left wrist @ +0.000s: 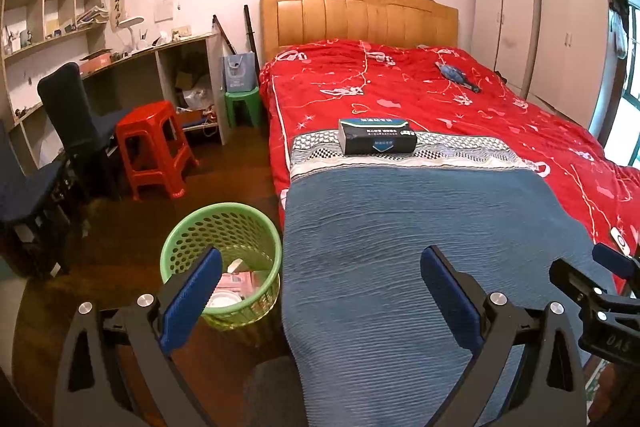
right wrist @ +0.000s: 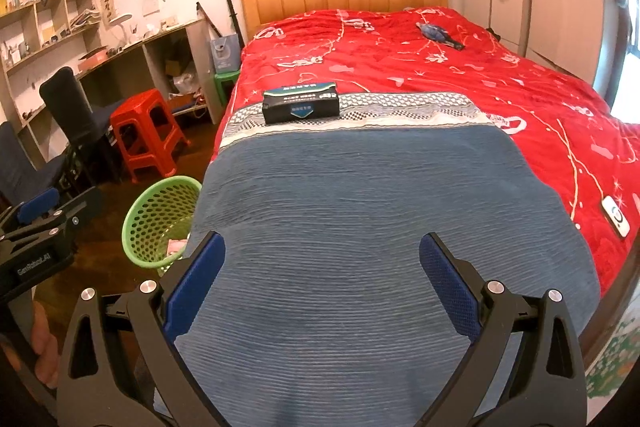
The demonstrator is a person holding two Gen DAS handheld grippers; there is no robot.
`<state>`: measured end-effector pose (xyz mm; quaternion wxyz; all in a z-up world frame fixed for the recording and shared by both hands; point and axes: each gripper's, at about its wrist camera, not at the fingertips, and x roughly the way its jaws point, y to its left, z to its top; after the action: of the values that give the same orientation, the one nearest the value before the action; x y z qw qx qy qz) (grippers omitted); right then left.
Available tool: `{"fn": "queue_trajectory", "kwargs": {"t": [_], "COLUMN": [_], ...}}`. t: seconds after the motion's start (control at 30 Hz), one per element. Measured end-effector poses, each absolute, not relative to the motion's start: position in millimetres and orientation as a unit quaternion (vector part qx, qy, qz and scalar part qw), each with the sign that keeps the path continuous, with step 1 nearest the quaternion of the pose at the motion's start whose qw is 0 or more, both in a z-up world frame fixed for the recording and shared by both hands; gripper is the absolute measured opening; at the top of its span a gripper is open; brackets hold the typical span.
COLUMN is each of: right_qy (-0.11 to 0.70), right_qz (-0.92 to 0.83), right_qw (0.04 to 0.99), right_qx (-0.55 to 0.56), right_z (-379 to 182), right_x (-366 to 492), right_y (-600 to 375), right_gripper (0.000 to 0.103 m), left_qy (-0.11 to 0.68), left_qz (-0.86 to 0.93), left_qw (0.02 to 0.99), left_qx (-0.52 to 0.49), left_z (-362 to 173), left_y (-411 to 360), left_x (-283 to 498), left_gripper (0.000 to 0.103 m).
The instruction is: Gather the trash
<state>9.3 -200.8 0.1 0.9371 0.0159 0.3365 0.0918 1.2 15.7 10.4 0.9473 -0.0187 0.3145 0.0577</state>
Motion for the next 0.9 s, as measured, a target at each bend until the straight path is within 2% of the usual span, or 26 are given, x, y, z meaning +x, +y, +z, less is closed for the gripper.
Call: {"fn": "queue_trajectory", "kwargs": {"t": [0.9], "right_qy": [0.346], "right_qz": [0.094], "right_qw": [0.934], "right_qx": [0.010], "right_z": [-7], "right_x": [13], "right_y": [-197], "right_gripper": [0.097], "left_qy": [0.334], "left_qz": [0.054], "left_qw": [0.940], "left_qx": [-0.032], "left_z": [-1], "left_y": [20], "left_x": [7], "left_gripper": [0.096]}}
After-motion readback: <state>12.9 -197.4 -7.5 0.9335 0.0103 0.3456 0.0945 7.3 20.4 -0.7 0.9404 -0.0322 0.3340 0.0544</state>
